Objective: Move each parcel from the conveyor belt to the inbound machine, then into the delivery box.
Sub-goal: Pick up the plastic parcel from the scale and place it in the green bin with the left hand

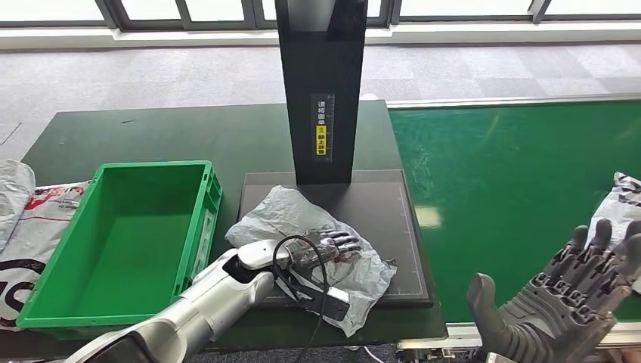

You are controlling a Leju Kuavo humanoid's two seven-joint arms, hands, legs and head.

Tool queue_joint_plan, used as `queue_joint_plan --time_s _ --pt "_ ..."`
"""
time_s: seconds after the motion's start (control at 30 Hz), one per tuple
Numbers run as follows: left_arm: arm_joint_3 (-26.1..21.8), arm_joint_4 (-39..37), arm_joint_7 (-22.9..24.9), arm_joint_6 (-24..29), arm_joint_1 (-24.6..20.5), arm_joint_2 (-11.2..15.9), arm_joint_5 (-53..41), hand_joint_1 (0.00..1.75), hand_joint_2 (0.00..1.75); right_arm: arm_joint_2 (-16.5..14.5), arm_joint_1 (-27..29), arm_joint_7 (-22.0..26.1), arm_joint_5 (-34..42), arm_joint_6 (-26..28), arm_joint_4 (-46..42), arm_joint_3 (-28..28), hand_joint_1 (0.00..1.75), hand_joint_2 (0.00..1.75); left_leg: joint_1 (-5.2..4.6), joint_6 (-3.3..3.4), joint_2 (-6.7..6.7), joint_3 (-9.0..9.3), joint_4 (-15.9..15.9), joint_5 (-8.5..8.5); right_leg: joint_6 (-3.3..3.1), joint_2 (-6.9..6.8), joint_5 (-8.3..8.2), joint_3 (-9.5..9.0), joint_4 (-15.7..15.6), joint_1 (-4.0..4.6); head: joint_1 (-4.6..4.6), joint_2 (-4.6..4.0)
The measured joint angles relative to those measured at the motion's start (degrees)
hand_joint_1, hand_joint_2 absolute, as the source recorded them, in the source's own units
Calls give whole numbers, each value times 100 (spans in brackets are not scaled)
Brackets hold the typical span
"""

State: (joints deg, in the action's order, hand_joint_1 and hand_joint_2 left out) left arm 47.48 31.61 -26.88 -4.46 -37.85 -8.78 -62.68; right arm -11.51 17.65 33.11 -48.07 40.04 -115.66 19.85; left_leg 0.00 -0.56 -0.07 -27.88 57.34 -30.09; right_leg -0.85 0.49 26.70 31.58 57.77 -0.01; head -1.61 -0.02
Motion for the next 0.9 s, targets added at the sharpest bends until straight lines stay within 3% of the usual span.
queue_joint_plan --time_s 0.43,0.9 --pt "286 -78 -97 -47 -277 228 187 175 175 175 205 293 307 -2 40 63 0 175 5 -29 1 -12 -10 13 -24 6 -13 28 1 7 0 0" --pt "538 -373 -255 -105 -547 193 268 175 175 183 541 530 193 -1 -22 63 0 175 6 -32 6 9 -16 0 -34 6 -1 10 1 9 0 0"
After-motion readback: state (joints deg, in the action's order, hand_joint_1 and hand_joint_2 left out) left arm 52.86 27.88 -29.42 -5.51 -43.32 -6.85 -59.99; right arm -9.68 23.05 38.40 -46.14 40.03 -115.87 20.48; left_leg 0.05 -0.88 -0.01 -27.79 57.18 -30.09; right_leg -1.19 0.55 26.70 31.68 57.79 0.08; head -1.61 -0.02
